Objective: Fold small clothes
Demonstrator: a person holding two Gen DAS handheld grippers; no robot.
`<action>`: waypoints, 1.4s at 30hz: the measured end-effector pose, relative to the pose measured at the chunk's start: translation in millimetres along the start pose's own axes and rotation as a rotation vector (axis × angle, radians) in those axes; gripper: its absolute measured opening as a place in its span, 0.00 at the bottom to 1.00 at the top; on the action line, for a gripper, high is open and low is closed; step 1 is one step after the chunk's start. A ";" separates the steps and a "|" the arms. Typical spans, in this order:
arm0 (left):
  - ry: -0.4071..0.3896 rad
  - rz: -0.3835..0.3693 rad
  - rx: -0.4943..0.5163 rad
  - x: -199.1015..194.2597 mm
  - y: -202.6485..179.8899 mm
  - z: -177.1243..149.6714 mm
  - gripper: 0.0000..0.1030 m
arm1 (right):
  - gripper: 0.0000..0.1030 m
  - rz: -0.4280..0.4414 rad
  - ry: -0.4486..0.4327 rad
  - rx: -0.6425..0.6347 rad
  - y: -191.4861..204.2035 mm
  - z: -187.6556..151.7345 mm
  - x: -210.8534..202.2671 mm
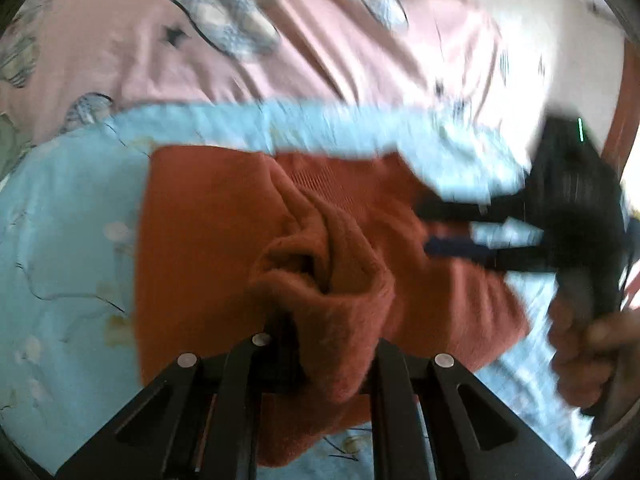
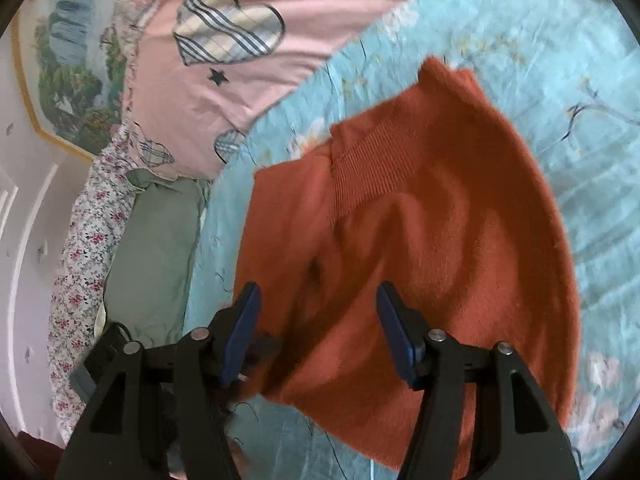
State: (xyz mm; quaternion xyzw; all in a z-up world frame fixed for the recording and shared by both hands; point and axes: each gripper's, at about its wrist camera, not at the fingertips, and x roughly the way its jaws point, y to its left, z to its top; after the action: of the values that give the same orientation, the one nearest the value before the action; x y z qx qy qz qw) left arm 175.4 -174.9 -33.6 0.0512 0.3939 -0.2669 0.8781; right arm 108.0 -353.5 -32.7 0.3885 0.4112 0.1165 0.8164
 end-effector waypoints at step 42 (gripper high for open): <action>0.130 -0.342 0.003 61.2 -122.5 13.6 0.18 | 0.17 -0.288 -0.001 -0.178 -54.5 50.4 -23.2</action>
State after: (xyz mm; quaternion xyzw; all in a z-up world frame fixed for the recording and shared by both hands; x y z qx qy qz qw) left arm 155.5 -309.6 -53.6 0.0021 0.4522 -0.4089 0.7926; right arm 124.7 -429.0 -40.9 0.2518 0.4501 0.0341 0.8560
